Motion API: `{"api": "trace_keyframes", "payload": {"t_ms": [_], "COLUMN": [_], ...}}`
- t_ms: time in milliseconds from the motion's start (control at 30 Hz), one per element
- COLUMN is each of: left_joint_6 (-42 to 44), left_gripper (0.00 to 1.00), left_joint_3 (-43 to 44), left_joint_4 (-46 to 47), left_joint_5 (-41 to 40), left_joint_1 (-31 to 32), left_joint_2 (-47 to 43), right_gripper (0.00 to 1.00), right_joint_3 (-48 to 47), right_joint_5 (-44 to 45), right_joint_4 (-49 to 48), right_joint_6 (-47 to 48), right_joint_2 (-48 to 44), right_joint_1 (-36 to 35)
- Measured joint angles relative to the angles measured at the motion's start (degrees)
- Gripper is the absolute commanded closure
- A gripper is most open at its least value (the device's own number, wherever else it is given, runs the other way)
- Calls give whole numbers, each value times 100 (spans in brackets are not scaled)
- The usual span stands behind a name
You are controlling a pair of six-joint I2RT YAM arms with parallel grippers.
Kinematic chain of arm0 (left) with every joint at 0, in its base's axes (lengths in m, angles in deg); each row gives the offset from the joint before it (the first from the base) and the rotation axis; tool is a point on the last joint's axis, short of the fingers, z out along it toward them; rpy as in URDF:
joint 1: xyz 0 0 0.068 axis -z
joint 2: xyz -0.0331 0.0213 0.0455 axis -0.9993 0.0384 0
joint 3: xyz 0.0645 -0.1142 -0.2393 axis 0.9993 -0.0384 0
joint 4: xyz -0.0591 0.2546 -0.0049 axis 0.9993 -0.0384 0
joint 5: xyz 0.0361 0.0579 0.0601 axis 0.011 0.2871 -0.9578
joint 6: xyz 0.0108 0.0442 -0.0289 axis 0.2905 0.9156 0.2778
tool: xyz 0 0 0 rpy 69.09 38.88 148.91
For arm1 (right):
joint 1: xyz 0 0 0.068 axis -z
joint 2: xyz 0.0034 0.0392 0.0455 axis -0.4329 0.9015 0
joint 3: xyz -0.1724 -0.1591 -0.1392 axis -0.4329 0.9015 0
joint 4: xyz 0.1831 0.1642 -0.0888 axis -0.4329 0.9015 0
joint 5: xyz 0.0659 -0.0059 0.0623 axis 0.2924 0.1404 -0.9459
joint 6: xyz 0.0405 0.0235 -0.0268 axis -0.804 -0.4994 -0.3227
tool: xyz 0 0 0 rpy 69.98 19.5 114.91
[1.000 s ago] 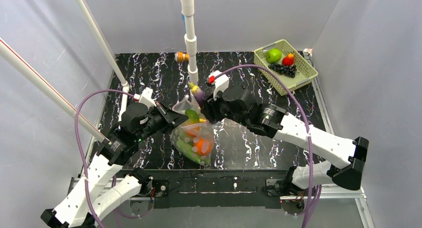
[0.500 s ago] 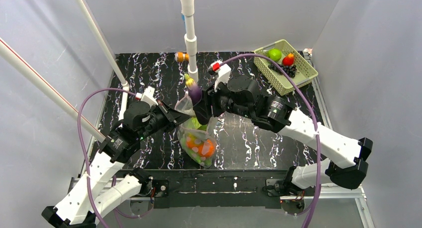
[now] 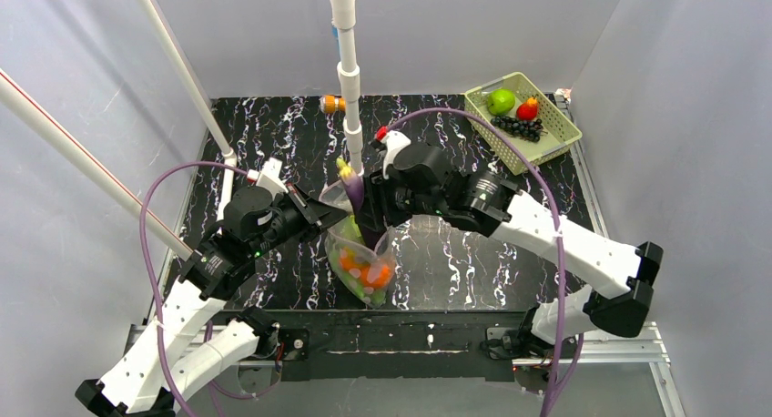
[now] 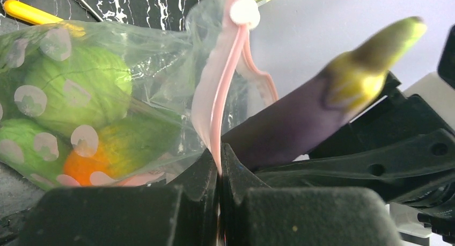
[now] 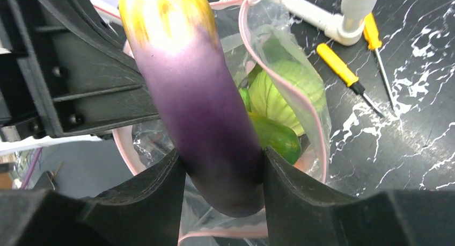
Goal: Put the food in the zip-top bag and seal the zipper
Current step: Place the fake vegetable in the zipper food storage bag.
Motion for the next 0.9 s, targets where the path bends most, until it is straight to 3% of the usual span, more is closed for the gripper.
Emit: {"api": "trace_keyframes", "payload": {"t_ms": [200, 500, 667, 800, 900], "left_joint_6": [2, 2, 1, 2, 1], "left_gripper": [100, 100, 100, 100, 100], "left_joint_3": [-2, -15, -15, -15, -20], "left_joint_4": [2, 11, 11, 9, 9], "left_joint_5": [23, 126, 128, 128, 128], "left_joint_1": [2, 2, 2, 2, 2], "left_joint_2": [0, 27, 19, 10, -13], "right_gripper": [89, 59, 55, 64, 71], "right_joint_3": [-754, -1080, -1003, -913, -286], "right_joint_5": [-264, -611, -663, -750, -709], "right_joint_4": [976, 1392, 1181, 975, 326], "right_joint_6": [-49, -148, -387, -770, -741], "right_joint_2": [638, 770, 588, 521, 112], "right_joint_1": [-1, 0, 54, 121, 156]}}
